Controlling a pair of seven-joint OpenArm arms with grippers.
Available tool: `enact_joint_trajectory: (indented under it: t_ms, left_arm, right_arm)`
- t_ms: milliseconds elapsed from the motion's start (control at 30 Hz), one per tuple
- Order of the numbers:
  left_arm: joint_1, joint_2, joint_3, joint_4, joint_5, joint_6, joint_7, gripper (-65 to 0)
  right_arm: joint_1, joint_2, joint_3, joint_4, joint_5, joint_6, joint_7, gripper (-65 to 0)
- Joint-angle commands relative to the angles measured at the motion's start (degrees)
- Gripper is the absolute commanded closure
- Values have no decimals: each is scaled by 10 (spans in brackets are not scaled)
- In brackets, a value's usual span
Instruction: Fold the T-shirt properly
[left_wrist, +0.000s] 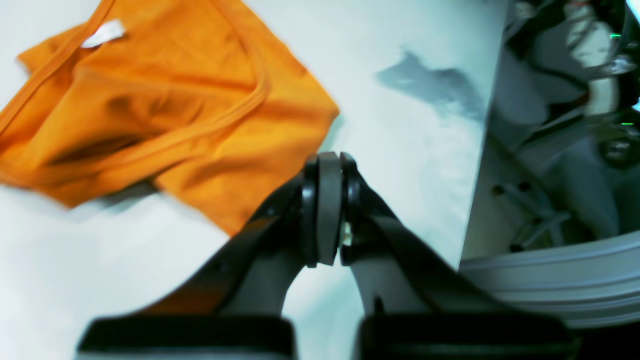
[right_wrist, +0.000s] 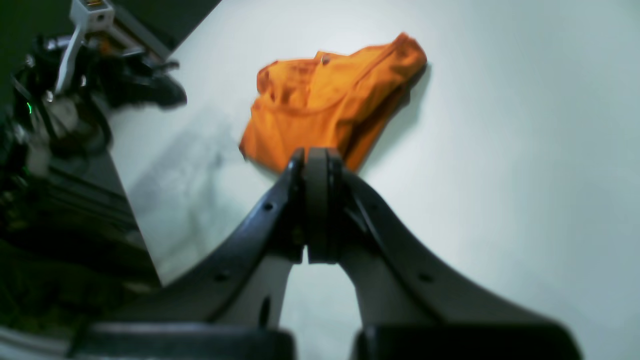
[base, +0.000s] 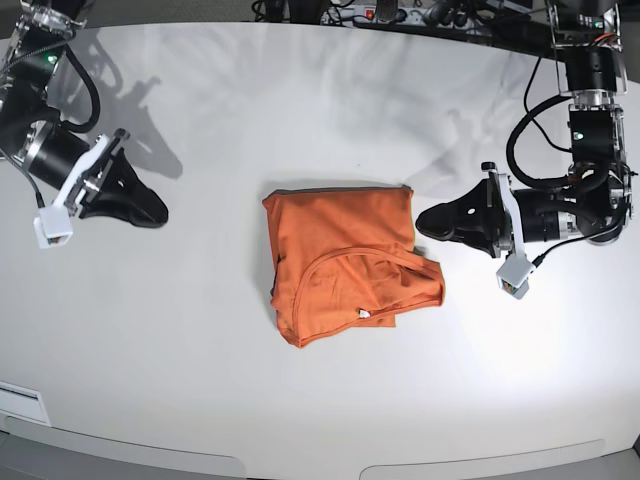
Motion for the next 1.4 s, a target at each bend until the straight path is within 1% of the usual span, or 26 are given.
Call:
enact_joint_trajectory:
  t_ms: [0, 133, 200, 300, 433, 567, 700, 767, 867, 967, 1067, 1167, 1267, 1367]
  left_arm:
    - [-12, -6, -4, 14, -16, -5, -2, 0]
    - [-9, -9, -4, 48, -16, 5, -2, 0]
    - [4, -18, -5, 80, -16, 5, -2, 0]
    - [42, -41, -6, 148, -16, 5, -2, 0]
    - [112, -67, -27, 246, -16, 5, -2, 0]
    - [217, -91, -91, 325, -16, 7, -2, 0]
    - [342, -92, -188, 386, -16, 34, -2, 0]
    - [409, -91, -234, 410, -16, 38, -2, 0]
    - [518, -87, -288, 414, -16, 40, -2, 0]
    - [614, -70, -318, 414, -16, 40, -2, 0]
    - [691, -41, -317, 414, -16, 40, -2, 0]
    - [752, -3, -313, 414, -16, 38, -2, 0]
    - [803, 31, -313, 397, -16, 35, -2, 0]
    - [824, 38, -300, 358, 0, 35, -2, 0]
  right_arm:
    - [-13, 8, 19, 22, 15, 3, 5, 0]
    - [-85, 8, 87, 90, 15, 3, 1, 0]
    - [-125, 7, 120, 127, 15, 3, 1, 0]
    - [-182, 3, 168, 176, 15, 3, 1, 0]
    - [-240, 2, 215, 206, 15, 3, 1, 0]
    - [-303, -4, 242, 210, 15, 3, -8, 0]
    - [-365, -29, 246, 210, 15, 3, -18, 0]
    - [-391, -45, 246, 210, 15, 3, -32, 0]
    - [-430, -68, 246, 209, 15, 3, -52, 0]
    - [-473, -85, 246, 209, 15, 3, -59, 0]
    - [-513, -99, 243, 206, 15, 3, -59, 0]
    - [-549, -100, 226, 180, 15, 3, -59, 0]
    - [-569, -99, 193, 126, 15, 3, -59, 0]
    - [-568, -97, 156, 50, 15, 3, -59, 0]
